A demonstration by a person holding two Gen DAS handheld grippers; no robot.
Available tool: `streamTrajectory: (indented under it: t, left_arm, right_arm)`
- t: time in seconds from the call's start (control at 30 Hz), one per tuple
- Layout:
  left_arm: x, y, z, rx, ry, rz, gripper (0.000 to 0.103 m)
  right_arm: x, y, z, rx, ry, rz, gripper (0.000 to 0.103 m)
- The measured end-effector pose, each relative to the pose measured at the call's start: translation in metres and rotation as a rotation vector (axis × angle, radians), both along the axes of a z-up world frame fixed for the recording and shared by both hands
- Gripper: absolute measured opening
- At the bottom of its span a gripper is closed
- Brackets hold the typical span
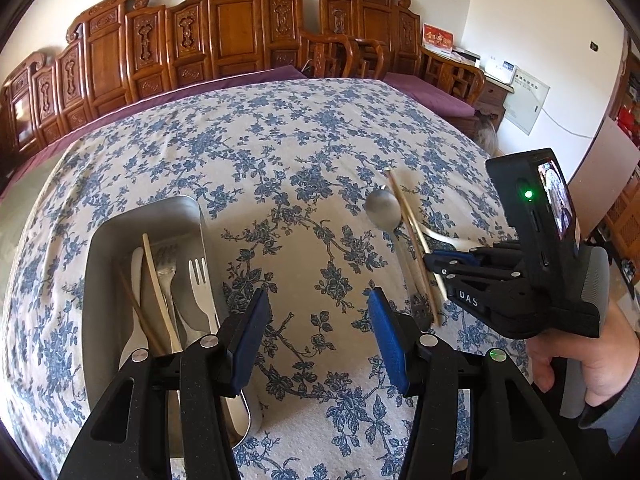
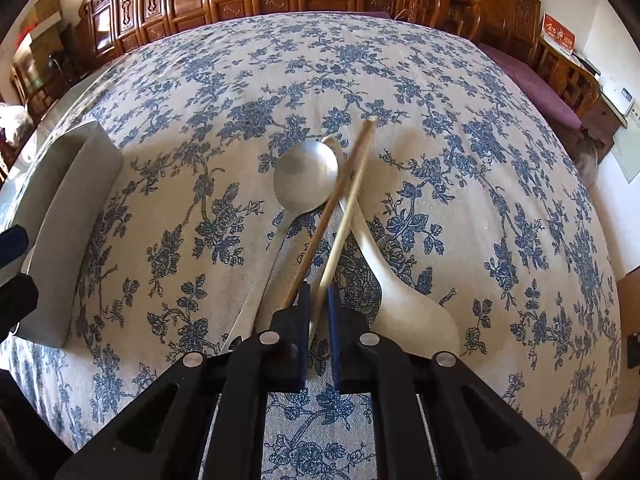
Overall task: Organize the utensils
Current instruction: 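Grasp another wooden chopstick with the right tool while the left tool moves toward the steel spoon, then grasp the steel spoon handle with the left tool while the right tool lifts the chopstick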
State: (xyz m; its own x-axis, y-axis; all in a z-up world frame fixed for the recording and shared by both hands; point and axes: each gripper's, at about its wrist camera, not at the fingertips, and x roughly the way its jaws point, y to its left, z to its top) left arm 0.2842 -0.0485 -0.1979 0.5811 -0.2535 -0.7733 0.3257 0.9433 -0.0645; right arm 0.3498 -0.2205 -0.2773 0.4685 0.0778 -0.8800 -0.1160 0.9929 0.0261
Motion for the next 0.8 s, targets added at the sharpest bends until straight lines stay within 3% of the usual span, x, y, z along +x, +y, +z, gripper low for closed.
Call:
streamTrajectory:
  t: [0.53, 0.8]
  left_arm:
    - [-0.009, -0.024, -0.014, 0.018, -0.009, -0.011, 0.049]
    - [-0.005, -0.048, -0.017, 0.034, -0.013, -0.016, 0.036]
  right_arm:
    - [-0.038, -0.056, 0.058, 0.061, -0.142, 0.025, 0.006]
    - [-0.060, -0.093, 0.057, 0.086, -0.167, 0.049, 0.006]
